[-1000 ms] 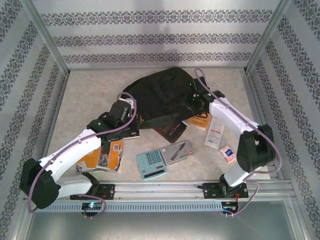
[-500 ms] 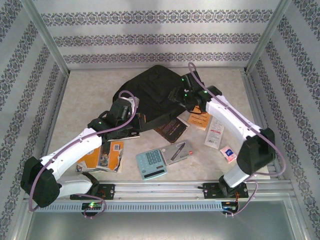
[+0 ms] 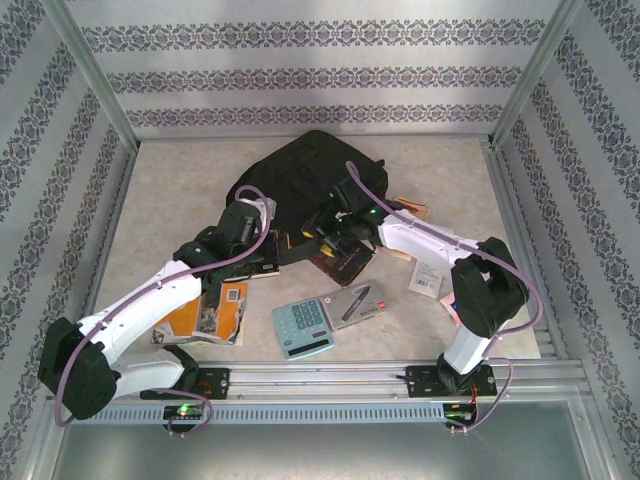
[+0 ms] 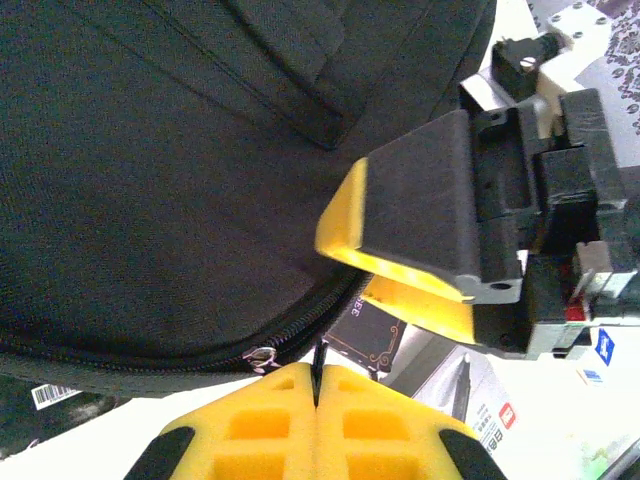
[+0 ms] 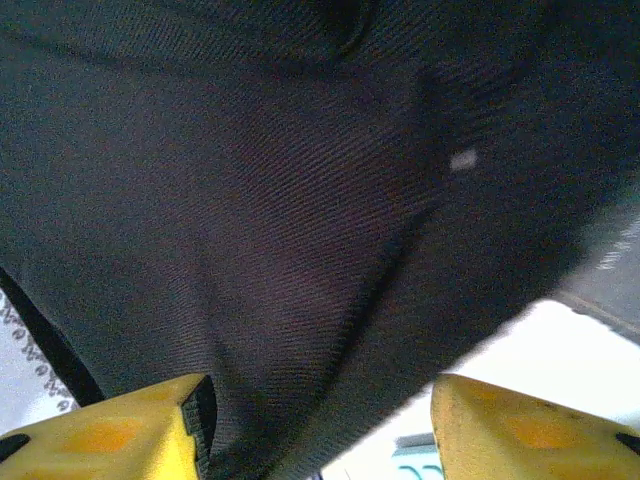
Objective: Pack the student bag
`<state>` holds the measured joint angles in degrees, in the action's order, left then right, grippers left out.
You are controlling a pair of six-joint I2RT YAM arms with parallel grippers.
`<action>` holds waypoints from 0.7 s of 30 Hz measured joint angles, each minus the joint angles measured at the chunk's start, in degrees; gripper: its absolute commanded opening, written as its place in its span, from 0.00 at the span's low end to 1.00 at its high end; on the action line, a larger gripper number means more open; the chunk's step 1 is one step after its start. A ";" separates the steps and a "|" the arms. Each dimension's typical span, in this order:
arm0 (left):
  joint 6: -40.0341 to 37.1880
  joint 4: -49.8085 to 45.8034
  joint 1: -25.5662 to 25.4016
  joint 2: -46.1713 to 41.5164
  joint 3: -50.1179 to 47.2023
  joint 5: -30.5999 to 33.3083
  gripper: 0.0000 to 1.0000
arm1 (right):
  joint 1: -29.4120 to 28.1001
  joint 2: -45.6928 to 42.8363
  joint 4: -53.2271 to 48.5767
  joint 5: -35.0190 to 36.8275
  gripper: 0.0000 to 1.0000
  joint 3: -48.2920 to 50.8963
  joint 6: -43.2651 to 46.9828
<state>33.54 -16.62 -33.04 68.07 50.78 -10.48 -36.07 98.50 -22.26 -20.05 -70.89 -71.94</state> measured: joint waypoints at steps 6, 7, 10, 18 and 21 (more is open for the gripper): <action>-0.07 -0.52 0.00 -1.66 -0.42 1.97 0.00 | -1.22 0.81 1.53 0.44 0.09 -0.22 -1.46; -0.09 -0.94 0.00 -2.03 -0.42 2.60 0.00 | -1.20 0.81 1.62 0.57 0.02 -0.22 -1.29; -0.33 -2.25 0.00 -2.80 -0.42 4.63 0.00 | -1.16 0.81 1.53 1.09 0.00 -0.17 -0.79; -1.20 -4.42 0.00 -3.17 -0.42 8.20 0.00 | 0.39 -0.02 0.02 2.40 0.00 0.50 3.50; -1.57 -4.44 0.00 -3.19 -0.42 8.90 0.00 | 1.36 -0.42 -1.03 3.13 0.00 0.83 5.25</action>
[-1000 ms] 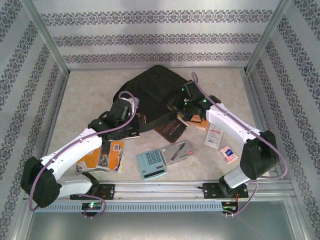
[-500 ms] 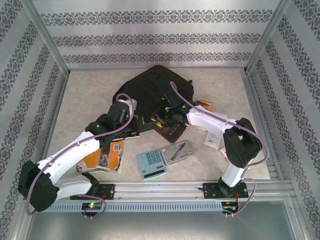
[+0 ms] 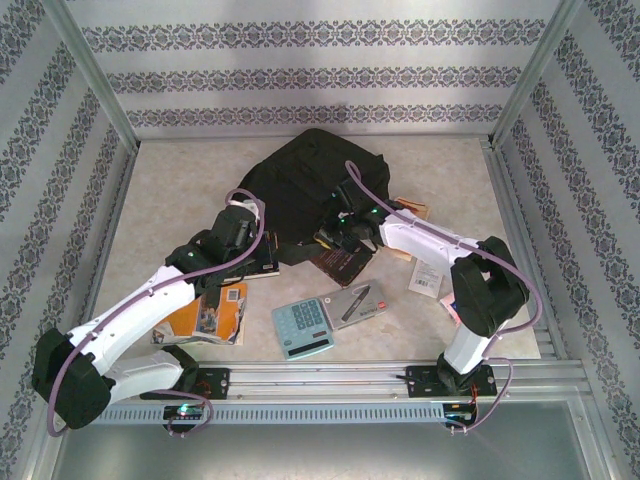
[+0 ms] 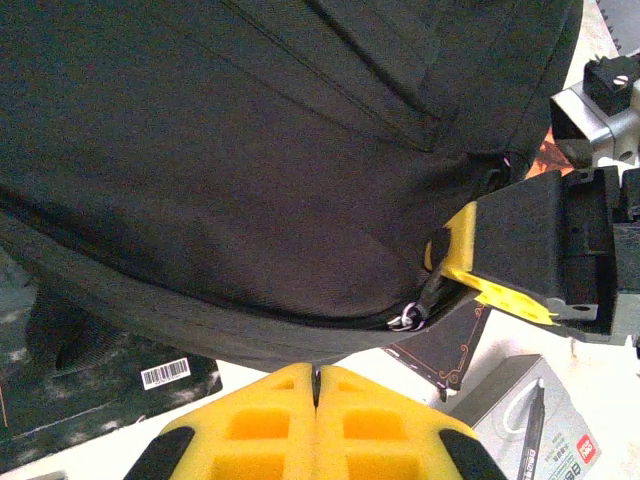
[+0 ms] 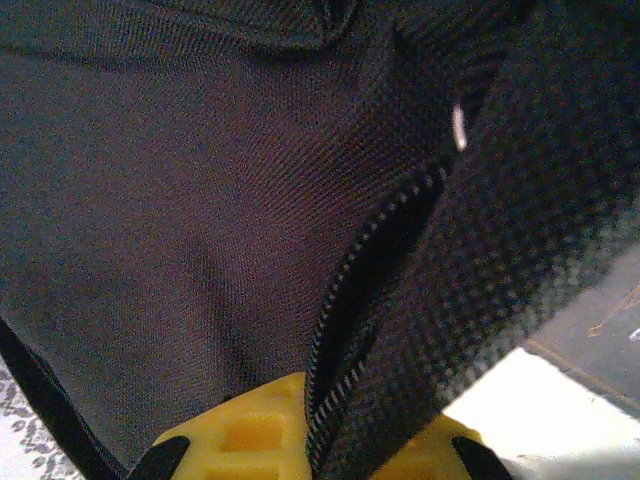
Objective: Pack the student bag
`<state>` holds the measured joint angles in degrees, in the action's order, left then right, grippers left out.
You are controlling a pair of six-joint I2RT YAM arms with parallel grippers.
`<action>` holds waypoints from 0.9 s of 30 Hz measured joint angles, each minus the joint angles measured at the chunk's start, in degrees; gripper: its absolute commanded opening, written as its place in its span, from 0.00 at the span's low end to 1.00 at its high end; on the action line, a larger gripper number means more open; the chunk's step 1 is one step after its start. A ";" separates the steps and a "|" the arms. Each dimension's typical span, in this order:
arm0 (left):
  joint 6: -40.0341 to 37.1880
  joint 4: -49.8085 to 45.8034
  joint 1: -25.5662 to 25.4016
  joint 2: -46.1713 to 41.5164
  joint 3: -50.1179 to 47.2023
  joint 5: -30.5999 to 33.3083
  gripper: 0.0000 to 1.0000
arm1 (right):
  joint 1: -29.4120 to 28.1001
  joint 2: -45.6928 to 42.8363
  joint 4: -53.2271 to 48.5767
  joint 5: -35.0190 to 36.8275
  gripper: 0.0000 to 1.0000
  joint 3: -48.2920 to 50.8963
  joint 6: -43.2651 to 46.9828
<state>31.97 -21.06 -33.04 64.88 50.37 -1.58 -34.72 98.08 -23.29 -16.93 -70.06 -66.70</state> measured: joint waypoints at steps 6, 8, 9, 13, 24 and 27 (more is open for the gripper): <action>0.04 1.36 0.00 1.49 -0.13 -4.28 0.00 | -0.04 -0.11 -0.46 0.13 0.00 0.07 2.54; 0.15 1.86 0.00 3.04 -0.15 -6.12 0.26 | -0.17 -0.11 -0.44 0.13 0.00 0.07 2.86; 0.28 1.99 0.00 3.52 -0.15 -6.78 0.38 | -0.31 -0.11 -0.42 0.13 0.00 0.07 3.08; -0.26 2.14 -0.28 4.68 0.28 -8.13 0.66 | -0.79 -0.11 -0.11 0.04 0.00 0.07 4.02; -8.90 2.49 -0.22 15.82 8.31 -12.79 0.62 | -0.79 -1.70 3.52 -1.60 0.00 1.51 6.40; -11.26 2.49 0.55 16.13 8.44 -13.49 0.61 | -0.79 -1.84 4.63 -2.29 0.00 2.58 7.13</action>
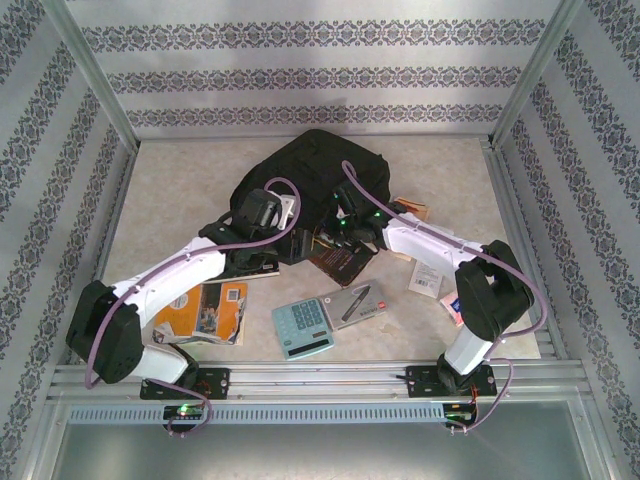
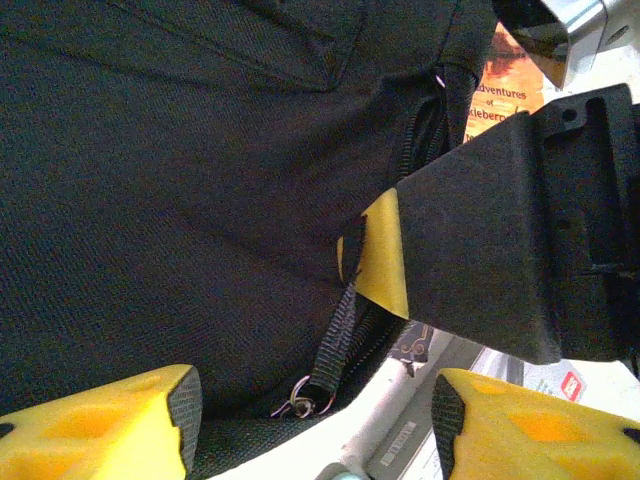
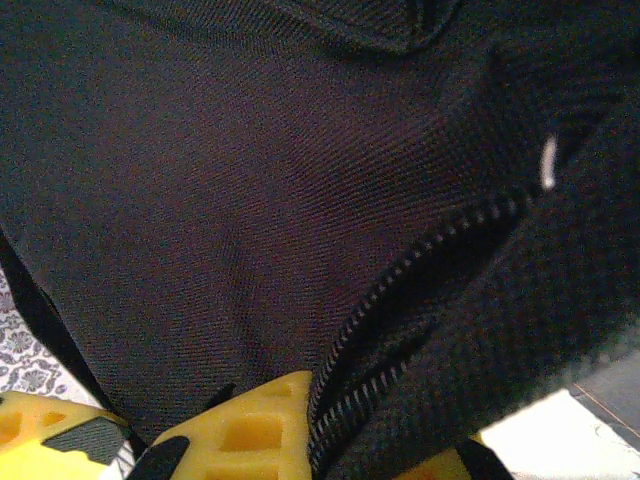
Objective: Pack the student bag
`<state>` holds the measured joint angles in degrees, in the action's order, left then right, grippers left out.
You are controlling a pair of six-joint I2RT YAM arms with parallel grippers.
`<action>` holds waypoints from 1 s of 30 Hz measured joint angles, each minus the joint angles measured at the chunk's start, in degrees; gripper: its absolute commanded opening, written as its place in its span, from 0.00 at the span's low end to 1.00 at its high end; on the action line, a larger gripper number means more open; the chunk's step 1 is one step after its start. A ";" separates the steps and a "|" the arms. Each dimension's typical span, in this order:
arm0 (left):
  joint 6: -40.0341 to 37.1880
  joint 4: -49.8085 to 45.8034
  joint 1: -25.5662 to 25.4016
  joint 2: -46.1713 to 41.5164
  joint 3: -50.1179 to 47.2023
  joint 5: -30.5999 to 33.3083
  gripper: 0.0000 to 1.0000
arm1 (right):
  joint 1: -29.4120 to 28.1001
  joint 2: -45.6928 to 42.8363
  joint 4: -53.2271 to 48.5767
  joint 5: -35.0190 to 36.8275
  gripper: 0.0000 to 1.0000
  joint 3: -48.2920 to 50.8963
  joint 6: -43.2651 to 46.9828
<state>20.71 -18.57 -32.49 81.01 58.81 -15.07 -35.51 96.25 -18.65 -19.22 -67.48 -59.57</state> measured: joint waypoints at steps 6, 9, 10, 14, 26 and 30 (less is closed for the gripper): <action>-2.82 -0.07 3.04 0.02 2.54 -2.89 0.62 | 0.00 -0.66 3.02 -2.36 0.00 1.60 1.95; -3.54 -0.09 4.55 0.33 4.55 -4.83 0.69 | 0.04 -1.57 5.27 -3.50 0.00 2.58 3.02; -3.65 -0.09 4.94 0.52 5.22 -5.88 0.71 | 0.04 -1.90 5.99 -3.87 0.00 3.08 3.23; -3.48 0.09 6.71 3.48 7.32 -10.88 0.75 | 0.28 -2.84 8.87 -5.46 0.00 4.90 3.87; -1.64 1.38 6.75 8.44 7.32 -19.52 0.42 | 1.29 -2.84 11.04 -7.61 0.00 5.81 3.82; -0.24 3.58 6.75 8.44 6.49 -21.59 0.28 | 1.68 -2.84 11.39 -8.22 0.00 5.86 3.72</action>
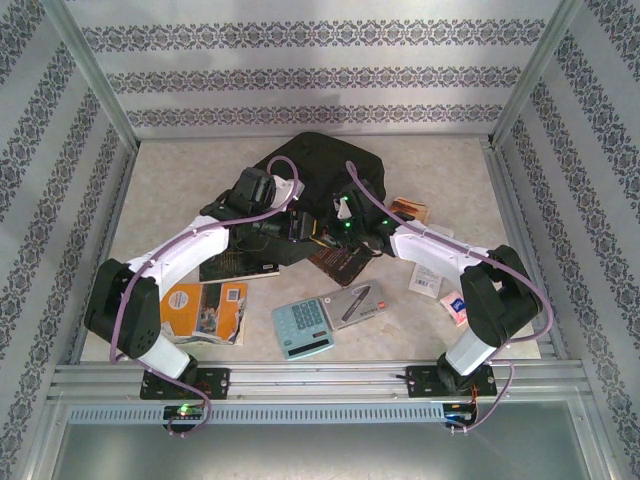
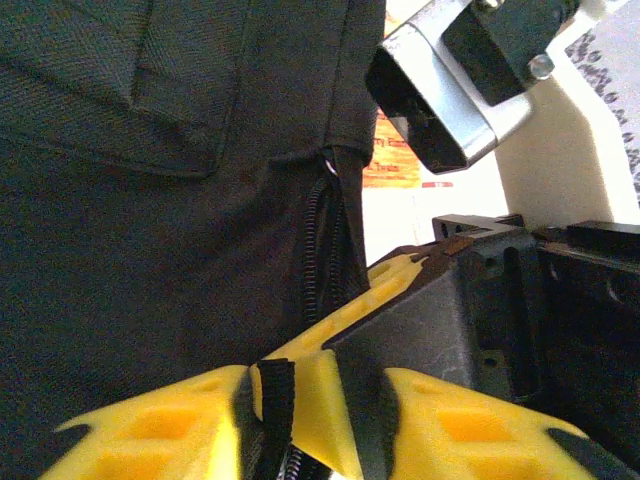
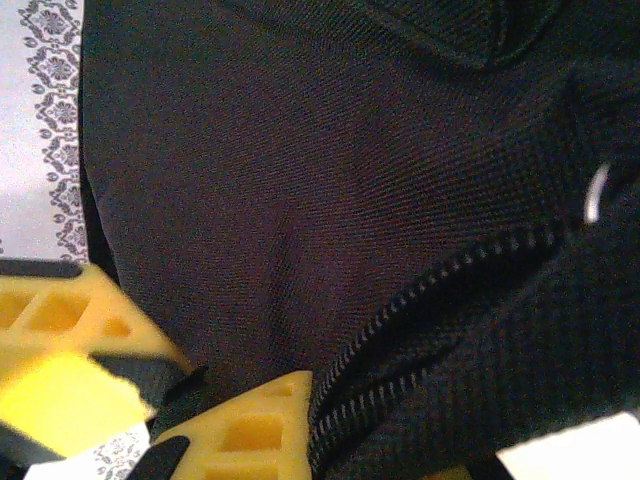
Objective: Pack the student bag
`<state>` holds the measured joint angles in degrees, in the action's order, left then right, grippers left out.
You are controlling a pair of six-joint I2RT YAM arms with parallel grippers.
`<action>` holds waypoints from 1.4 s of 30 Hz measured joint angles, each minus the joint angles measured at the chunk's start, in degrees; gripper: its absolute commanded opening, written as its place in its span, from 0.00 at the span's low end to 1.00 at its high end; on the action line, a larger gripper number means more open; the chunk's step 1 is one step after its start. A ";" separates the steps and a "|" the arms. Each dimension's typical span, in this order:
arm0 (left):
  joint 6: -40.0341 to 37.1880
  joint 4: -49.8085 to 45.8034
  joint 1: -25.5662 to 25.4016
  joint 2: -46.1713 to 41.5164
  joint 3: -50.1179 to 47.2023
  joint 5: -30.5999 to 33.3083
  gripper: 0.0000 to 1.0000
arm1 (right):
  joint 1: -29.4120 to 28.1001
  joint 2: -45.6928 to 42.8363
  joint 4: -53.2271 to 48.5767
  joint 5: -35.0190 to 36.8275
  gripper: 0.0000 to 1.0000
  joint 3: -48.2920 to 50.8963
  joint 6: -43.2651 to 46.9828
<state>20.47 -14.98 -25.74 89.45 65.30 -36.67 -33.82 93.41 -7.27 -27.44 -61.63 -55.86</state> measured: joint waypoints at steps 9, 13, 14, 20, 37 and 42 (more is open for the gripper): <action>2.45 3.37 1.33 -0.35 -3.26 -0.70 0.52 | 0.48 0.00 0.00 -0.57 0.00 0.42 -1.03; 2.27 2.71 2.25 -1.27 -4.00 0.11 0.53 | 0.63 0.00 0.72 -1.18 0.00 0.42 -1.18; 2.03 2.34 2.27 -1.46 -4.00 0.26 0.53 | 0.63 0.00 0.85 -1.36 0.00 0.42 -1.18; 0.26 -0.57 2.29 -1.99 -4.00 0.24 0.48 | 0.74 0.00 0.94 -2.67 0.00 0.42 -1.11; -0.35 -1.27 2.62 -3.39 -5.22 -2.78 0.00 | 1.49 -0.07 0.74 -4.11 0.00 0.42 -0.68; 1.27 -0.61 2.62 -8.44 -7.69 -0.70 0.00 | 1.86 -0.63 0.13 -3.41 0.00 0.39 0.17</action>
<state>21.74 -15.59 -23.11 81.01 57.60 -37.36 -31.97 92.77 -7.14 -30.85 -61.23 -55.68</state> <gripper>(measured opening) 0.059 0.055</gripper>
